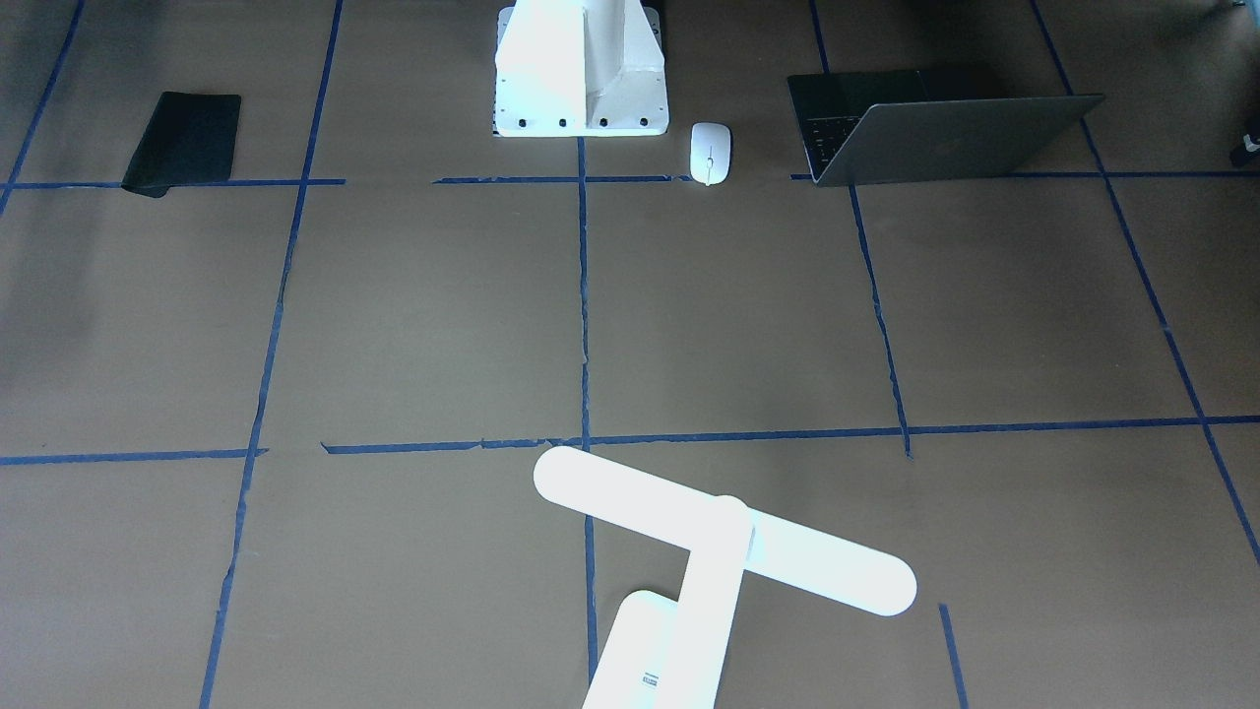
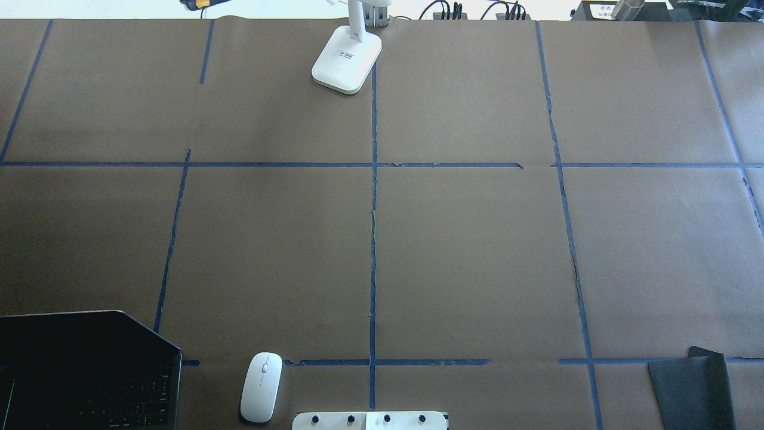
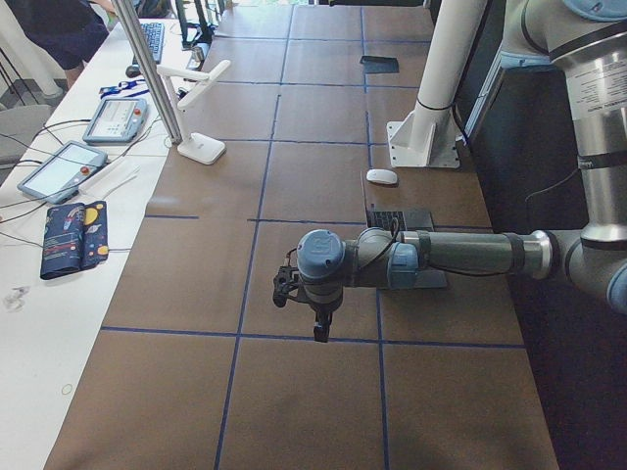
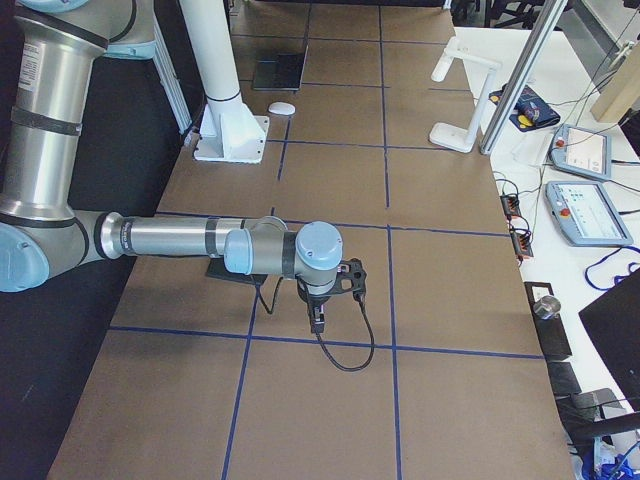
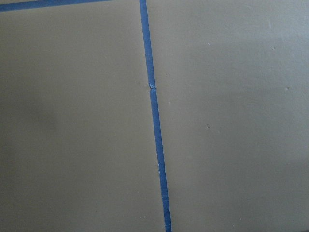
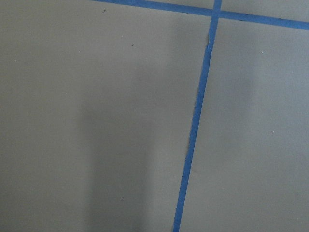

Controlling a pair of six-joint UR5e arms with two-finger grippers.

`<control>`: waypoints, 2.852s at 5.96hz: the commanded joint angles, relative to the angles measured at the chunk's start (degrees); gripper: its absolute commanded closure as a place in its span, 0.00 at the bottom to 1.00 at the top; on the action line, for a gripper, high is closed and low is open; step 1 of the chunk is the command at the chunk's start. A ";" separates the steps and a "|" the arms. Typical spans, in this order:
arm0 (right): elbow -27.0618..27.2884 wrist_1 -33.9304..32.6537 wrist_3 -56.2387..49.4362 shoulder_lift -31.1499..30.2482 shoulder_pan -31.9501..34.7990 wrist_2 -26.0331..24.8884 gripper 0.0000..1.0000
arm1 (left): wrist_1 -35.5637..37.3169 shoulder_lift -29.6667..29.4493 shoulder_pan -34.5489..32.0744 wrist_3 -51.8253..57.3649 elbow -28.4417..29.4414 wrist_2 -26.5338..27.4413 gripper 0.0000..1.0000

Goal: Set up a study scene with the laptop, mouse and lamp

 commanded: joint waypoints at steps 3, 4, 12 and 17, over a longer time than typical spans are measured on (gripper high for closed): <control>0.27 -0.04 0.00 0.09 0.03 0.00 0.00 | -2.64 -8.25 0.18 0.07 0.36 -0.82 0.00; 0.27 0.04 0.00 0.09 0.03 0.00 0.00 | -8.82 -7.31 0.36 0.08 0.10 -1.78 0.00; -0.08 1.52 0.09 0.18 -0.06 0.00 0.00 | -54.12 4.29 33.37 0.78 -10.63 -10.85 0.01; -0.44 1.98 0.09 0.18 -0.06 0.00 0.00 | -54.76 5.10 38.16 0.87 -9.40 -10.93 0.98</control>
